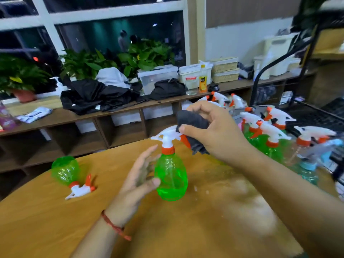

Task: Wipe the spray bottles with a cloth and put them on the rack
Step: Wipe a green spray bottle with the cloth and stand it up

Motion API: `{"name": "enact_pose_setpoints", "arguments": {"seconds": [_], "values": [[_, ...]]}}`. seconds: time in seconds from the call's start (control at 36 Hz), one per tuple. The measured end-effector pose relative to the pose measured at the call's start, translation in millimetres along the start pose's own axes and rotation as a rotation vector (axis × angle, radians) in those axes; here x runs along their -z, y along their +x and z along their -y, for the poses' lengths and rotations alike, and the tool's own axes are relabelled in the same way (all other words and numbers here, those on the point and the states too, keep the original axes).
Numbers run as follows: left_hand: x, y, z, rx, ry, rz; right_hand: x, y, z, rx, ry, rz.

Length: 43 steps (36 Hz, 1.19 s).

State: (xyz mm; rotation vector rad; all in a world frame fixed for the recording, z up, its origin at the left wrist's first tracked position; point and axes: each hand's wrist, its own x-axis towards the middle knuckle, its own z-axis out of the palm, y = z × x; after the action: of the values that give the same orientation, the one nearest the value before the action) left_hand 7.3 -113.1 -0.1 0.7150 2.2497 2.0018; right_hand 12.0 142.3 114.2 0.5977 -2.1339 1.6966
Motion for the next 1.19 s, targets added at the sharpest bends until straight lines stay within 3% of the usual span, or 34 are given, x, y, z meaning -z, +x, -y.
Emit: {"name": "enact_pose_setpoints", "arguments": {"seconds": [0.22,0.47,0.58,0.81,0.97,1.19], "values": [[-85,50,-12,0.085,0.439,0.179,57,-29,-10,-0.050,-0.208,-0.150],[-186,94,9,0.015,0.465,0.163,106,-53,-21,-0.142,-0.234,-0.252],[-209,106,18,-0.005,0.517,0.084,126,-56,-33,-0.183,-0.401,-0.266],[-228,118,40,0.080,0.632,0.081,140,-63,-42,-0.187,-0.420,-0.374],[-231,117,45,0.106,0.626,0.064,133,-61,-37,-0.234,-0.257,-0.296],[-161,93,24,0.142,0.647,-0.045,89,-46,-25,-0.199,-0.109,-0.225]]}}
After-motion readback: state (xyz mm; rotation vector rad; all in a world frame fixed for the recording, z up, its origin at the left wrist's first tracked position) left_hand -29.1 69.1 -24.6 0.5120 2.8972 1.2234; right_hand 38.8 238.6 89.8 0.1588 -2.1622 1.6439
